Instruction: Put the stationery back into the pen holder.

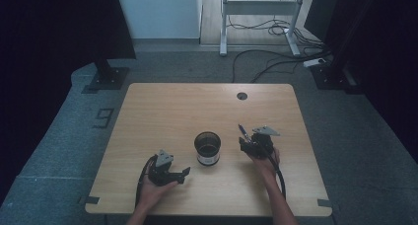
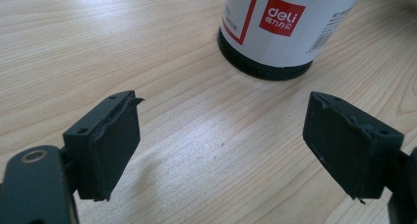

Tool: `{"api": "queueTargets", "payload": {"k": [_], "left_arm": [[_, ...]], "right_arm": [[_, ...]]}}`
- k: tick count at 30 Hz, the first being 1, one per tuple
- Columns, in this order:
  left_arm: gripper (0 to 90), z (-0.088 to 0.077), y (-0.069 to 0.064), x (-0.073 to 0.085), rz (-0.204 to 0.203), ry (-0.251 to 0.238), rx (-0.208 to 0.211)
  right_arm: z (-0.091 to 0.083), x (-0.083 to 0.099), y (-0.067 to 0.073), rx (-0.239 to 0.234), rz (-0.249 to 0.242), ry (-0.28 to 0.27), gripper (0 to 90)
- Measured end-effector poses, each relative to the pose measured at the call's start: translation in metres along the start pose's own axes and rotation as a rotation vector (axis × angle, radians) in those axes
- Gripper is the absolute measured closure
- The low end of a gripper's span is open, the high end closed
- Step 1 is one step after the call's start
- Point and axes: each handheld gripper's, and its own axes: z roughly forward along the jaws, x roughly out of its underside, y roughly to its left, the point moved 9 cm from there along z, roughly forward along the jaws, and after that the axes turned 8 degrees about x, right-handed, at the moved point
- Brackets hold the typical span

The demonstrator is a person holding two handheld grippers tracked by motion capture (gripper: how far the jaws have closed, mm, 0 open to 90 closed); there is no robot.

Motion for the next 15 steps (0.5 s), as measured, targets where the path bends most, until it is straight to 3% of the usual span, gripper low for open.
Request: {"api": "queueTargets", "payload": {"k": [4, 6, 15], "left_arm": [[14.2, -0.001, -0.001, 0.001, 0.008, 0.003, 0.001], [14.2, -0.001, 0.000, 0.001, 0.003, 0.001, 0.004], [14.2, 0.000, 0.001, 0.002, -0.004, 0.005, 0.011]], "right_arm": [[0.014, -0.002, 0.001, 0.017, -0.001, 0.003, 36.5], [0.022, -0.001, 0.001, 0.018, 0.000, 0.034, 36.1], [0.039, -0.005, 0.000, 0.028, -0.003, 0.052, 37.7]]}}
